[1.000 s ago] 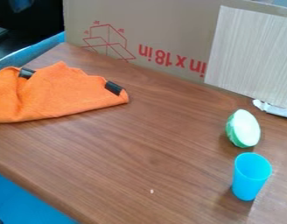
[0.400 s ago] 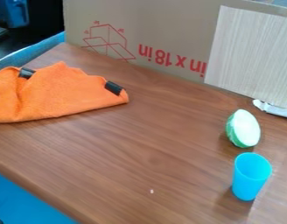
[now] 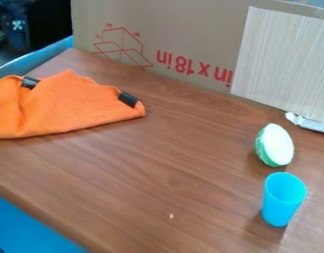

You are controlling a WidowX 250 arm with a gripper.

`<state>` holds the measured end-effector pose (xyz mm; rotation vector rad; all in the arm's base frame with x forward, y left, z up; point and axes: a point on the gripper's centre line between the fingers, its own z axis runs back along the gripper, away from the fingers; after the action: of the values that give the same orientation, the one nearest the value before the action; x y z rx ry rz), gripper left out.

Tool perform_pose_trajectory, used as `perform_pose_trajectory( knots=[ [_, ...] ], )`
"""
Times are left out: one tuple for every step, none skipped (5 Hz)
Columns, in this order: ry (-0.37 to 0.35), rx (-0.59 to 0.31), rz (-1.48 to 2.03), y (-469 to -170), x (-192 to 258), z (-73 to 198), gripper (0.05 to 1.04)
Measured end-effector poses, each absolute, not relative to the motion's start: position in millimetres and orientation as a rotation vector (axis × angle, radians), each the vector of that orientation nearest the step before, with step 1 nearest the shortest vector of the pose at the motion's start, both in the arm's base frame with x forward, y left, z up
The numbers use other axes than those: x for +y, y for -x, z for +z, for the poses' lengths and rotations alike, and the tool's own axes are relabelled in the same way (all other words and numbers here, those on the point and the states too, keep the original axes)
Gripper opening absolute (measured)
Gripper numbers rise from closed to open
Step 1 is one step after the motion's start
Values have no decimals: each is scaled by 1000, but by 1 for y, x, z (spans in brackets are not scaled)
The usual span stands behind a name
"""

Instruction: Unfold the cloth from left to right

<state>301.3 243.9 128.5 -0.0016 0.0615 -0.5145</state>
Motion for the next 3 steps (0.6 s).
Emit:
perform_pose_trajectory(
  knots=[
    [-19, 3, -610, -313, 247, 121, 1000],
    [-15, -23, -592, -327, 261, 102, 1000],
    [-30, -6, -564, -339, 273, 86, 999]
  ],
)
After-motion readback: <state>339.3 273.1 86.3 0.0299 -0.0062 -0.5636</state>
